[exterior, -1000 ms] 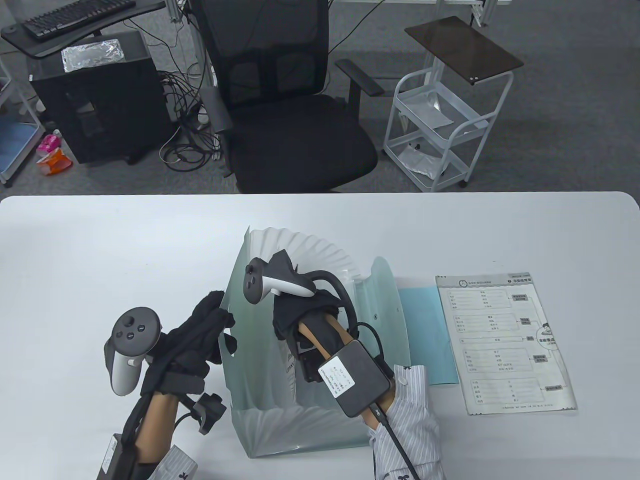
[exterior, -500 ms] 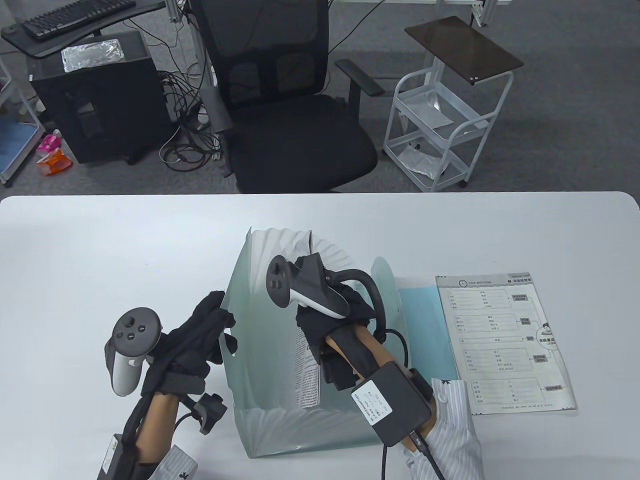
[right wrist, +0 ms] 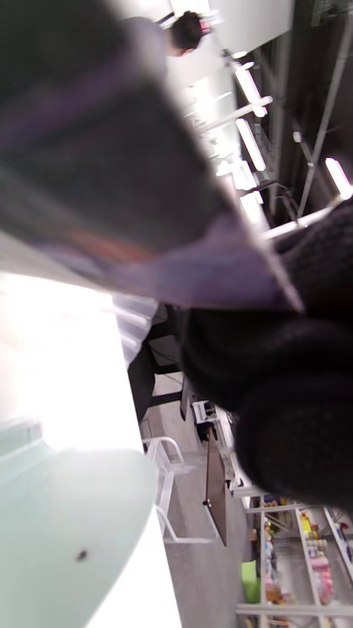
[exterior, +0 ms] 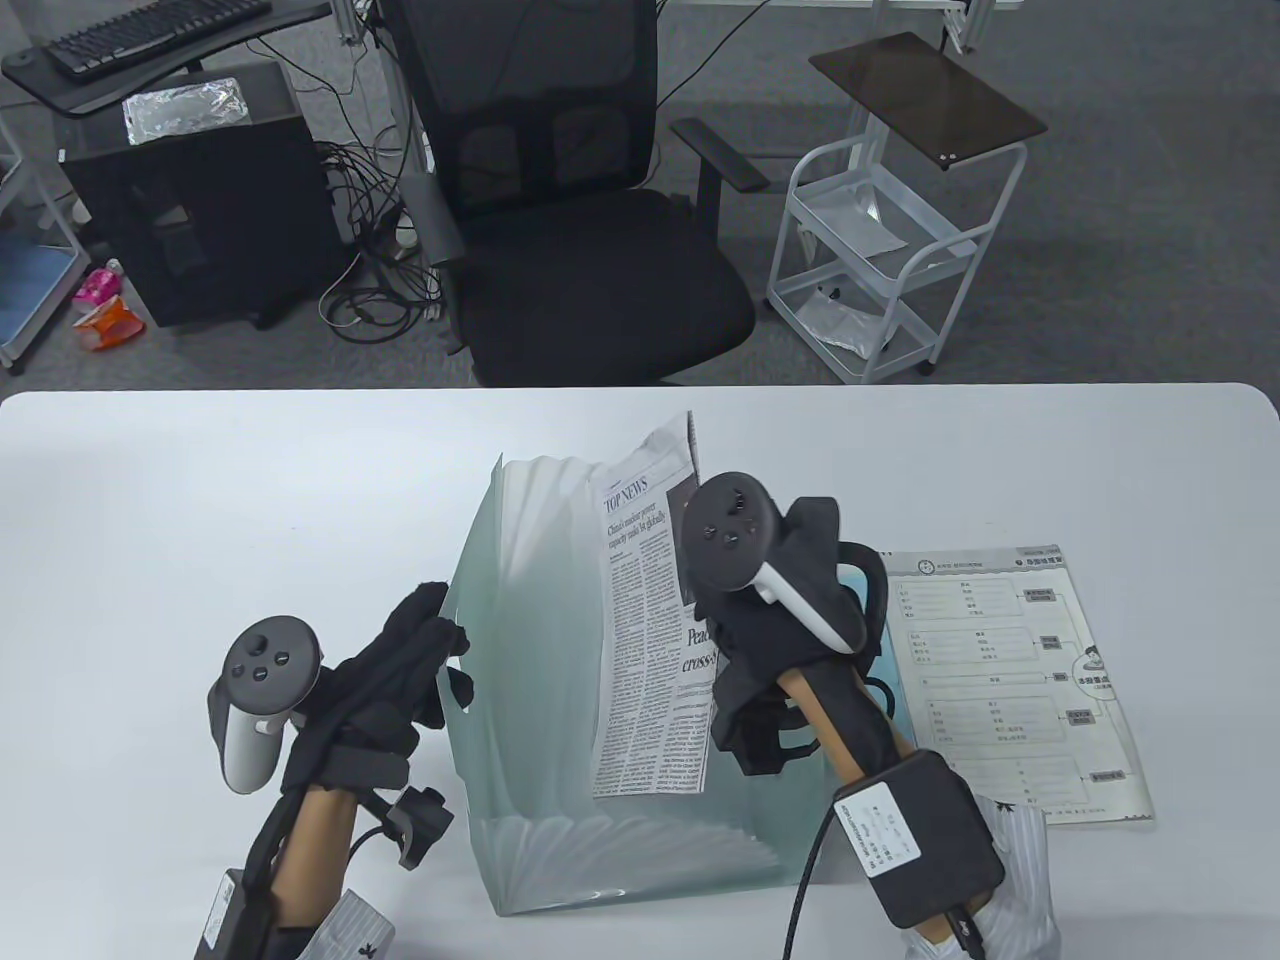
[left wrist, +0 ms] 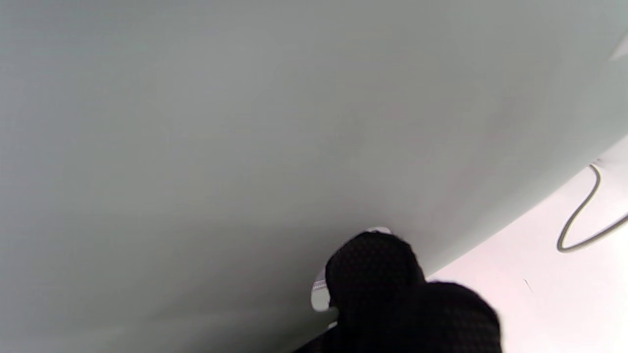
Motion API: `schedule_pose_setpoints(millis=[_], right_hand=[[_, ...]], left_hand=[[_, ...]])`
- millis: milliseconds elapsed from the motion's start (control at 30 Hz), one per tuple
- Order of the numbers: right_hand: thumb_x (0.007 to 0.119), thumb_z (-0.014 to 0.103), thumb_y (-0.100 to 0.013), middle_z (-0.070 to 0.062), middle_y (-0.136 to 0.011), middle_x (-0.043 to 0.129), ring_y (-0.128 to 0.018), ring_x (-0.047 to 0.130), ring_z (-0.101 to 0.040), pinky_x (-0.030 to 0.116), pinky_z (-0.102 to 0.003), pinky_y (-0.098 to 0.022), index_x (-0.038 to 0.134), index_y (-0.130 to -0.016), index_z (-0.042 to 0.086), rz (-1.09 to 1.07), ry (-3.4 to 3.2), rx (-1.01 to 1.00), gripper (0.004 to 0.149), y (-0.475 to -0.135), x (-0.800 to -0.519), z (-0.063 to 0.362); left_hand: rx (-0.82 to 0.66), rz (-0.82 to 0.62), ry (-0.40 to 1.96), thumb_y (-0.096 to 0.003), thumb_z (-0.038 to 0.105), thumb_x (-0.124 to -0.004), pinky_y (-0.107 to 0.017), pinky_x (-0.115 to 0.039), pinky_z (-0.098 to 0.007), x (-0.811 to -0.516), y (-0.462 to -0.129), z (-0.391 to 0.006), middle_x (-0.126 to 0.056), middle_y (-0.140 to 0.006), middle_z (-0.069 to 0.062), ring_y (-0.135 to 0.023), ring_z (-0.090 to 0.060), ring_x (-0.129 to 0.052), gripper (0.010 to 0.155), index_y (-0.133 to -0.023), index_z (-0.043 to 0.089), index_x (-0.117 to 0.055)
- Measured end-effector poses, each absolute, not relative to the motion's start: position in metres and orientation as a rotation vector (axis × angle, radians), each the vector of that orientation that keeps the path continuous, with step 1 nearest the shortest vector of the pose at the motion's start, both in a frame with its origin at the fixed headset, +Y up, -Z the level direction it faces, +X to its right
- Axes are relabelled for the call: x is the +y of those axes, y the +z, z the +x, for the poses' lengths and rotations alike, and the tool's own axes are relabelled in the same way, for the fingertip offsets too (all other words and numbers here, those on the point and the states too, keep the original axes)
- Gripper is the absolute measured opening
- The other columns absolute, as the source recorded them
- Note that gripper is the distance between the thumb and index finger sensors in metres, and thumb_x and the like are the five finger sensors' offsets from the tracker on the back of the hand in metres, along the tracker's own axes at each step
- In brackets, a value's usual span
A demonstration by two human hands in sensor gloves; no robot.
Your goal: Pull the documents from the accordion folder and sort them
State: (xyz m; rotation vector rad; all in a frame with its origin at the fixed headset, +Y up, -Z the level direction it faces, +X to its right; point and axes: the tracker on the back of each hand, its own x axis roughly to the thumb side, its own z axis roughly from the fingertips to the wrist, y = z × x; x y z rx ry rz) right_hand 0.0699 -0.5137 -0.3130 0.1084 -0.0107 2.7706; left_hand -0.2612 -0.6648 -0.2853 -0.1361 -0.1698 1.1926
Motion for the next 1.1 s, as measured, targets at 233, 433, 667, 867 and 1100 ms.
schedule_pose_setpoints(millis=[233, 433, 667, 867, 1100], right_hand=[[0.076, 0.022, -0.043, -0.005, -0.07, 0.093, -0.039, 0.103, -0.018, 0.092, -0.024, -0.029, 0.058, -0.091, 0.004, -0.046, 2.495, -0.154, 0.054, -0.293, -0.489, 0.137], [0.075, 0.021, -0.044, -0.006, -0.071, 0.091, -0.041, 0.103, -0.019, 0.092, -0.023, -0.03, 0.056, -0.091, 0.003, -0.238, 2.29, -0.195, 0.054, -0.28, -0.486, 0.197], [0.075, 0.023, -0.044, -0.006, -0.072, 0.09, -0.043, 0.104, -0.018, 0.094, -0.022, -0.032, 0.055, -0.09, 0.002, -0.458, 2.053, -0.334, 0.054, -0.269, -0.502, 0.263], [0.074, 0.022, -0.045, -0.008, -0.074, 0.088, -0.046, 0.104, -0.019, 0.095, -0.022, -0.034, 0.052, -0.09, 0.001, -0.63, 1.915, -0.32, 0.053, -0.272, -0.541, 0.305], [0.073, 0.02, -0.045, -0.009, -0.075, 0.086, -0.048, 0.103, -0.02, 0.094, -0.024, -0.035, 0.051, -0.089, 0.001, -0.819, 1.827, -0.285, 0.052, -0.278, -0.614, 0.333]], left_hand=[[-0.169, -0.134, 1.192, -0.0691, 0.049, -0.051, -0.041, -0.083, -0.037, -0.665, -0.285, -0.261, -0.067, -0.103, -0.029, -0.062, -0.03, -0.096, 0.07, -0.118, 0.001, -0.038], [-0.163, -0.13, 1.196, -0.0691, 0.049, -0.051, -0.041, -0.083, -0.037, -0.665, -0.284, -0.262, -0.067, -0.103, -0.029, -0.062, -0.03, -0.096, 0.07, -0.118, 0.001, -0.038], [-0.154, -0.123, 1.2, -0.0691, 0.049, -0.051, -0.041, -0.083, -0.037, -0.666, -0.283, -0.263, -0.067, -0.103, -0.028, -0.062, -0.03, -0.096, 0.07, -0.118, 0.001, -0.039], [-0.152, -0.122, 1.202, -0.0692, 0.049, -0.051, -0.041, -0.083, -0.037, -0.666, -0.282, -0.264, -0.067, -0.103, -0.028, -0.062, -0.03, -0.096, 0.069, -0.118, 0.001, -0.039], [-0.153, -0.121, 1.202, -0.0691, 0.049, -0.051, -0.041, -0.083, -0.037, -0.666, -0.282, -0.265, -0.067, -0.103, -0.028, -0.062, -0.03, -0.096, 0.069, -0.118, 0.001, -0.039]])
